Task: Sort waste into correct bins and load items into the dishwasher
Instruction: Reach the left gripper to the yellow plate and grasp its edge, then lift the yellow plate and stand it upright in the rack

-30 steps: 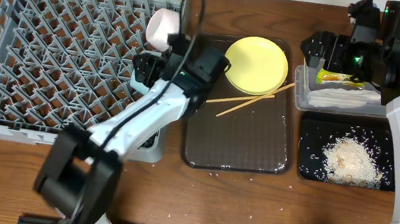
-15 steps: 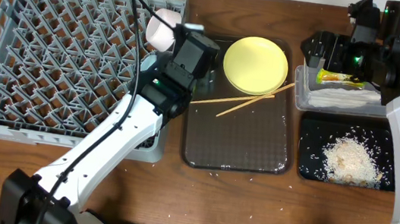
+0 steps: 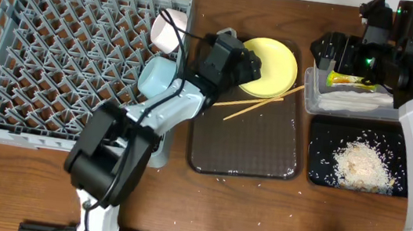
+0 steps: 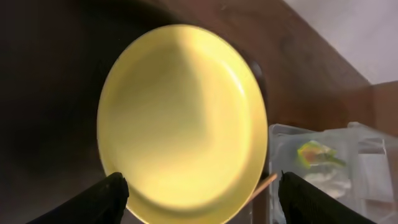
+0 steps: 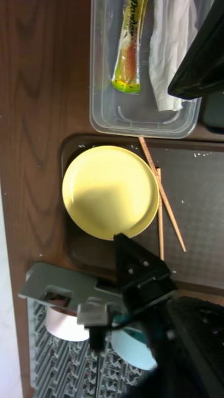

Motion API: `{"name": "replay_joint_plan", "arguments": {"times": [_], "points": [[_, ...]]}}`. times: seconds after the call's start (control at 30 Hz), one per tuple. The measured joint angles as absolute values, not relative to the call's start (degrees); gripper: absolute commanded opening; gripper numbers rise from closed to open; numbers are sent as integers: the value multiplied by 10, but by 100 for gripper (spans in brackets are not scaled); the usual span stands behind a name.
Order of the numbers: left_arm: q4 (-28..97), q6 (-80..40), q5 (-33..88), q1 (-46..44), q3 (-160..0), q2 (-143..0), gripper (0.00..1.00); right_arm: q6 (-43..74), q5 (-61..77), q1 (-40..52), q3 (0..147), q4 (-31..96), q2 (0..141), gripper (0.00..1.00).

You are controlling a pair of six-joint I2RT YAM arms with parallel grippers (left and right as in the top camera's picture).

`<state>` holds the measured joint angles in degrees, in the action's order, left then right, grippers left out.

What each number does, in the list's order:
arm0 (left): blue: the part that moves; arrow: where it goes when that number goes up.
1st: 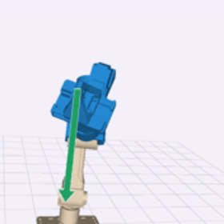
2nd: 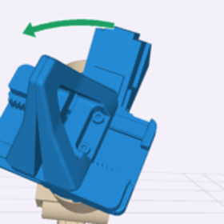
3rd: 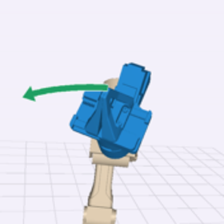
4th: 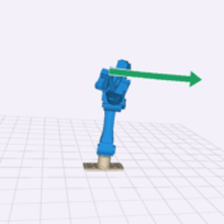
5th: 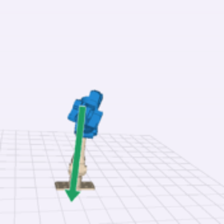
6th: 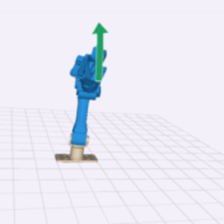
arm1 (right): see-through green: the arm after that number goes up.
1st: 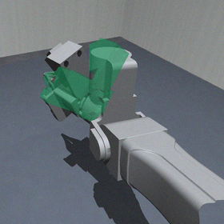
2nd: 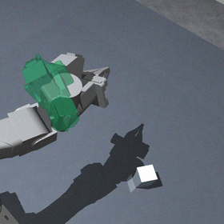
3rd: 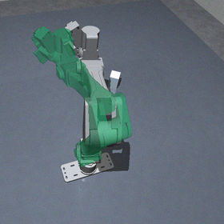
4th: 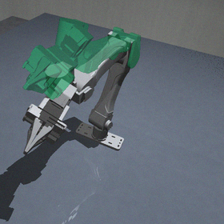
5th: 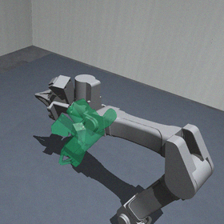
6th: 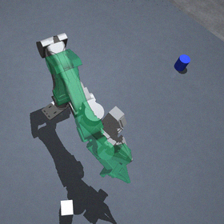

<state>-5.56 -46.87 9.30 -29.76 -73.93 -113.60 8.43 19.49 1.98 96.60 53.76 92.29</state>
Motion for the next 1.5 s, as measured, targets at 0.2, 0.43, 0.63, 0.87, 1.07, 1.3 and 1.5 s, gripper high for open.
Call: {"name": "replay_joint_plan", "arguments": {"times": [0.2, 0.43, 0.63, 0.87, 1.07, 1.3, 1.5], "points": [[-64, -504, 134, -276, -739, -1184, 72, 84, 195, 20, 966, 538, 923, 99], [-65, -512, 141, -275, -739, -1191, 59, 84, 195, 20, 966, 538, 923, 99], [-68, -513, 143, -275, -739, -1212, 57, 84, 195, 20, 966, 538, 923, 99], [-93, -532, 145, -275, -742, -1233, 21, 84, 195, 20, 966, 538, 923, 99], [-91, -540, 143, -275, -742, -1242, 8, 84, 195, 20, 966, 538, 923, 99], [-96, -540, 142, -275, -742, -1243, 7, 84, 195, 20, 966, 538, 923, 99], [-168, -541, 170, -263, -740, -1252, 7, 84, 195, 20, 966, 538, 923, 99]]}}
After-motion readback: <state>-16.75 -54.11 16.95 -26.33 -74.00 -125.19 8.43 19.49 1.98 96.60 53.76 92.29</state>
